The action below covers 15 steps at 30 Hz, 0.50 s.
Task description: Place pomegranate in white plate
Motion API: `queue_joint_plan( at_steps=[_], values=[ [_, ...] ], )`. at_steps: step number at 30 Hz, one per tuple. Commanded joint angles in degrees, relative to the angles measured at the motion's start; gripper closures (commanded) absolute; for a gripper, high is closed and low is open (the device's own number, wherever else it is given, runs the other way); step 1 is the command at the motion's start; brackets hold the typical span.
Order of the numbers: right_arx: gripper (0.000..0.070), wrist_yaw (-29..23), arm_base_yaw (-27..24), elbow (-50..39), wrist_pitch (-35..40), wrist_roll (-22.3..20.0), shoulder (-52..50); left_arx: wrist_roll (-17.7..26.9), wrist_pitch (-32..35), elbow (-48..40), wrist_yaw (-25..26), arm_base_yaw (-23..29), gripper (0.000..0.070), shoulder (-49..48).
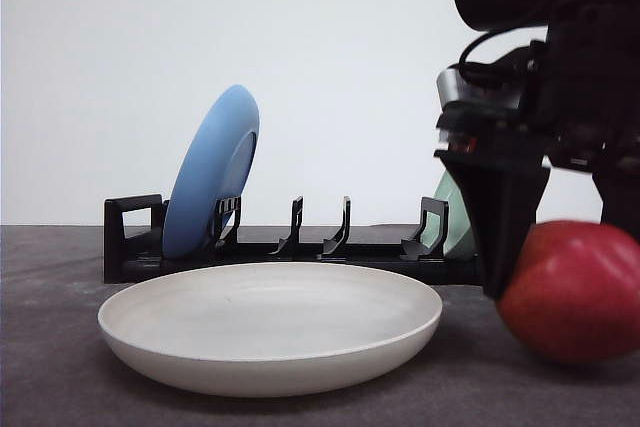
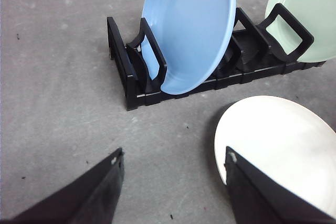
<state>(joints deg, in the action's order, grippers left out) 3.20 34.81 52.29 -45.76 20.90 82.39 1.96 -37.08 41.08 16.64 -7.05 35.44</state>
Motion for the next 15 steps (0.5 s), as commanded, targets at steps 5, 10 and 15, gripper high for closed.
queue_joint_plan(
  at_steps=[5,10,15],
  values=[
    [0.022,1.74,0.86,5.15,1.74,-4.89,0.85,0.55,0.7,0.31,-0.13,-0.21,0.0347,0.15],
    [0.022,5.82,2.96,5.71,10.12,-4.83,0.88,0.57,0.7,0.31,-0.13,-0.22,0.0347,0.15],
    [0.022,6.17,6.38,5.71,19.3,-4.83,2.4,0.57,0.7,0.31,-0.13,-0.22,0.0347,0.15]
  ],
)
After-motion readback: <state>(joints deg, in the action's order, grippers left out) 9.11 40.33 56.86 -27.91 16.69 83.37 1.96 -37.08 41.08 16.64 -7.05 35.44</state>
